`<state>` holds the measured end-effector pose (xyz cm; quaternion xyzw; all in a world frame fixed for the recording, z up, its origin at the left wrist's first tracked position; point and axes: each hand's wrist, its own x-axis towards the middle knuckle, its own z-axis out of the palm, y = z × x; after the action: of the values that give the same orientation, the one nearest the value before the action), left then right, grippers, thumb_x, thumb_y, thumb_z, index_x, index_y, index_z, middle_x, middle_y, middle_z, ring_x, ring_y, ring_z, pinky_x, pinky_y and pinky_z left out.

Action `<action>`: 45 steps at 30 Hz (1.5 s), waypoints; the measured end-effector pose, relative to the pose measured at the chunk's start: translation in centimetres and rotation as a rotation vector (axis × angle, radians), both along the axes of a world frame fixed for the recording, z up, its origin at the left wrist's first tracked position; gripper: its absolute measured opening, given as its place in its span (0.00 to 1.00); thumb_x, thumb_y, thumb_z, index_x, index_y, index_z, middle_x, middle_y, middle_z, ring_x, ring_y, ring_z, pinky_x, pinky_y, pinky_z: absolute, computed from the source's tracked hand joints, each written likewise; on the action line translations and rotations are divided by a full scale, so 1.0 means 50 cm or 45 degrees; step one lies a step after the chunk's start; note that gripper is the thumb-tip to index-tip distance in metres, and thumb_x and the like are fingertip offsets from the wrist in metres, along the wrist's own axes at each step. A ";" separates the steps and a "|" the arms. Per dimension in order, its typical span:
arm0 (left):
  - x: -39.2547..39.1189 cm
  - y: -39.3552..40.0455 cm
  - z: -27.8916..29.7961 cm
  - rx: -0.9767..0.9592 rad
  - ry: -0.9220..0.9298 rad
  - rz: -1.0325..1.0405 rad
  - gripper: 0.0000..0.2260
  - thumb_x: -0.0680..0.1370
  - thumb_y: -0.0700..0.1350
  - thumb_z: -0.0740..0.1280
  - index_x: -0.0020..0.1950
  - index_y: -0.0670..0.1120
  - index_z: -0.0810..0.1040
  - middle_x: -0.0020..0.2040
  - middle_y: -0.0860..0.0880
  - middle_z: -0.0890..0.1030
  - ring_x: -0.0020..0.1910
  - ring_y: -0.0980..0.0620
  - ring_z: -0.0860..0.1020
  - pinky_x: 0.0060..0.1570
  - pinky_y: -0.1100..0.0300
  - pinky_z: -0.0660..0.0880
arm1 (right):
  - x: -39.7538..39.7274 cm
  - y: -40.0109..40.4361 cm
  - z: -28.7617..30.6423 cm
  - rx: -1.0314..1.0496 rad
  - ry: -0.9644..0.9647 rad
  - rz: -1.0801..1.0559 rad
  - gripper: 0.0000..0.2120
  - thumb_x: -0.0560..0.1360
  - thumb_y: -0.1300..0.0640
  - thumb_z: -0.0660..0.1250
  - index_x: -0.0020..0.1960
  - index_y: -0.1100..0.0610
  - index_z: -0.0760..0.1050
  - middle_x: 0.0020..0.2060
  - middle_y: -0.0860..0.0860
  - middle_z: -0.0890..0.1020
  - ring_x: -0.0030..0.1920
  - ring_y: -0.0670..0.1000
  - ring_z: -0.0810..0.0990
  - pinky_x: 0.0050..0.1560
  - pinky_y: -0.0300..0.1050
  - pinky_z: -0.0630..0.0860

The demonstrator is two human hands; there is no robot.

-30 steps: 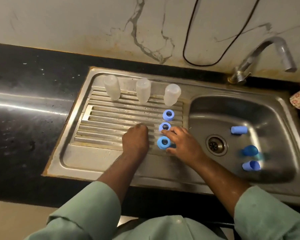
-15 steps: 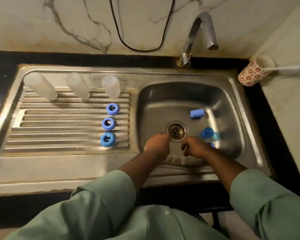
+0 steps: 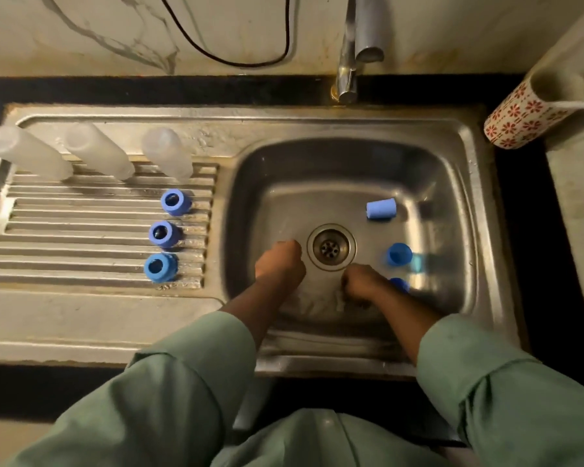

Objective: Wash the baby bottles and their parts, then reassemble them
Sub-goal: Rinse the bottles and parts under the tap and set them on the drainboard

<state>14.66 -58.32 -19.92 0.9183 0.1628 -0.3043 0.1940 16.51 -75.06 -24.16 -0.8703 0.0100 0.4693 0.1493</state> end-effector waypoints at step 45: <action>0.468 0.003 0.173 -0.826 -0.522 0.817 0.09 0.75 0.42 0.75 0.39 0.48 0.76 0.43 0.48 0.82 0.45 0.47 0.83 0.28 0.55 0.79 | 0.202 0.060 0.029 0.719 -0.696 -0.652 0.03 0.74 0.62 0.70 0.46 0.56 0.77 0.39 0.46 0.79 0.40 0.47 0.79 0.36 0.28 0.73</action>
<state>38.08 -58.18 -11.27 0.7552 0.2926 -0.0776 0.5814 26.60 -72.06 -22.73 -0.8567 0.0567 0.1552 0.4886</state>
